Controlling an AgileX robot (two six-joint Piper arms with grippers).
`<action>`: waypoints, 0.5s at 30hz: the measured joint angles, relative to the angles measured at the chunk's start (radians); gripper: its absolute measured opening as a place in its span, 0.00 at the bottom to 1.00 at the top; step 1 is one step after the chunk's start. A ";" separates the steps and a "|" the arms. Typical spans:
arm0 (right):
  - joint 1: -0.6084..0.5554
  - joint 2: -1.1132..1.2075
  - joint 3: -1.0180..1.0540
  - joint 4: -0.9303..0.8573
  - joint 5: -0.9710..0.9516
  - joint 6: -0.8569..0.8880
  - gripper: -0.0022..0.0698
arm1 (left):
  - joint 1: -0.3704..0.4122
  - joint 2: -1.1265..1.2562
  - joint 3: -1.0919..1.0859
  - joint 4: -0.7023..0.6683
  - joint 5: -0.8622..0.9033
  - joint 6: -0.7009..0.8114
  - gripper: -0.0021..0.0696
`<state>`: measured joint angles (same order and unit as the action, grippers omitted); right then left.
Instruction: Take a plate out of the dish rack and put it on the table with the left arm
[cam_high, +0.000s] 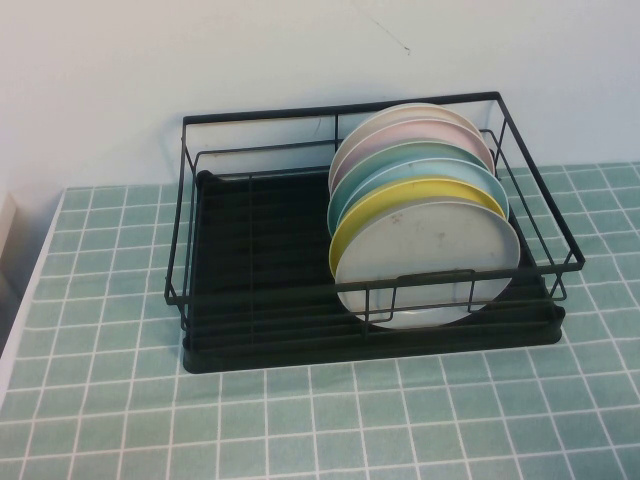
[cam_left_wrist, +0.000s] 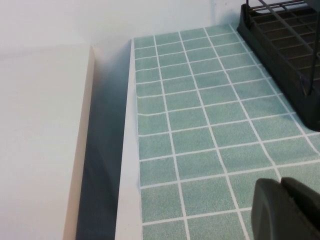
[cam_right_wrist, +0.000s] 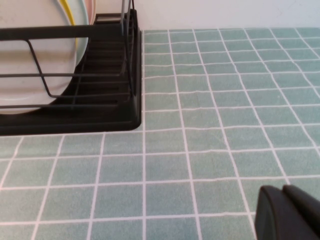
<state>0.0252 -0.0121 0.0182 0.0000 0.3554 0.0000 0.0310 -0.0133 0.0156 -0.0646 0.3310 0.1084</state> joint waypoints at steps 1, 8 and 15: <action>0.000 0.000 0.000 0.000 0.000 0.000 0.03 | 0.000 0.000 0.000 0.000 0.000 0.000 0.02; 0.000 0.000 0.000 0.000 0.000 0.000 0.03 | 0.000 0.000 0.000 0.003 -0.008 0.000 0.02; 0.000 0.000 0.000 0.000 0.000 0.000 0.03 | 0.000 0.000 0.000 0.006 -0.012 0.000 0.02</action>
<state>0.0252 -0.0121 0.0182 0.0000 0.3554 0.0000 0.0310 -0.0133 0.0156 -0.0584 0.3188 0.1084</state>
